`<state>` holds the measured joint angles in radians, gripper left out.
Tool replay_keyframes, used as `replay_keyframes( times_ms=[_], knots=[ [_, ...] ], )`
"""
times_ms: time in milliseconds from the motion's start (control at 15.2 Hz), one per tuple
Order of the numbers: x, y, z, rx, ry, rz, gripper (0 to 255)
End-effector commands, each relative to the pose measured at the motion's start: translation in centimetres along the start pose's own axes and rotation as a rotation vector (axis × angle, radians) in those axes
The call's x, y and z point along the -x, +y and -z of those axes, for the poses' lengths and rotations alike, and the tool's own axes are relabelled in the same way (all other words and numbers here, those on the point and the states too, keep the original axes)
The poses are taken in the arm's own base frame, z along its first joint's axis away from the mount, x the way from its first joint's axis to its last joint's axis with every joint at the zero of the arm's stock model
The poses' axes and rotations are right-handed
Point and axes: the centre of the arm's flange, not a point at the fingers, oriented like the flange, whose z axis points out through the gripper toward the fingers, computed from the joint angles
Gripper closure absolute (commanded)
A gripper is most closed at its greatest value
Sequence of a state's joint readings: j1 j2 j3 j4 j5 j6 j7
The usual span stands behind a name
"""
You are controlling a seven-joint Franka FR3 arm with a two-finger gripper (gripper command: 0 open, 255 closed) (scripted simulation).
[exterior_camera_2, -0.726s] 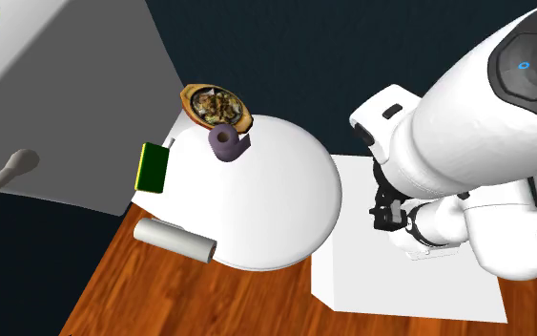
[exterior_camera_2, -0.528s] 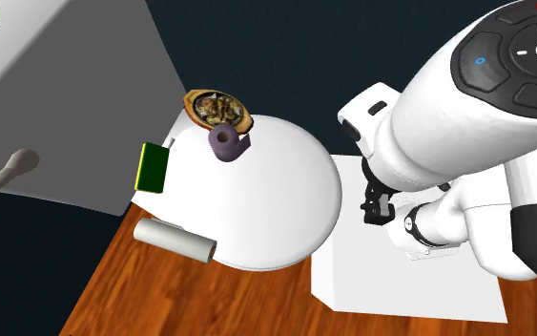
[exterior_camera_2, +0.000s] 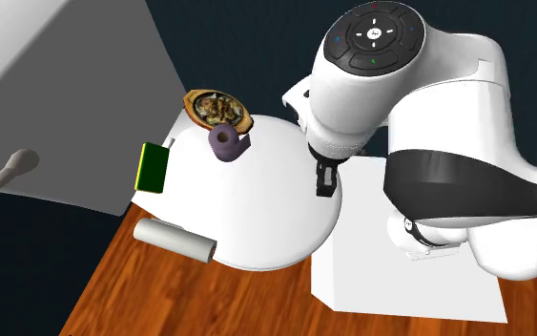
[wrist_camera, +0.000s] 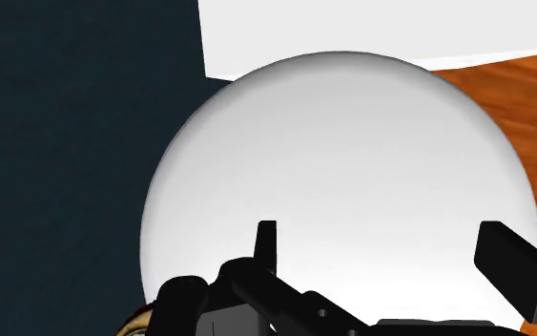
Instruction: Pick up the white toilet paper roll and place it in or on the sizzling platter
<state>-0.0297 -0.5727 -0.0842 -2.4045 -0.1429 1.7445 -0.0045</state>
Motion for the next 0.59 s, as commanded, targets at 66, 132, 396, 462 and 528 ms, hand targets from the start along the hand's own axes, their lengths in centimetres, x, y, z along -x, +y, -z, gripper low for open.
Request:
replay_keyframes(
  times_ms=[66,132,396,462,528],
  knots=[
    [-3.3,1.8,-1.6,-0.011,0.012,0.015,0],
    [-4.3,2.4,-2.2,-0.016,0.015,0.020,0],
    [-8.4,4.6,-4.5,-0.032,0.028,0.040,0],
    [-9.5,5.1,-5.1,-0.036,0.032,0.044,0],
    [-10.5,5.6,-5.7,-0.040,0.035,0.049,0]
  ],
)
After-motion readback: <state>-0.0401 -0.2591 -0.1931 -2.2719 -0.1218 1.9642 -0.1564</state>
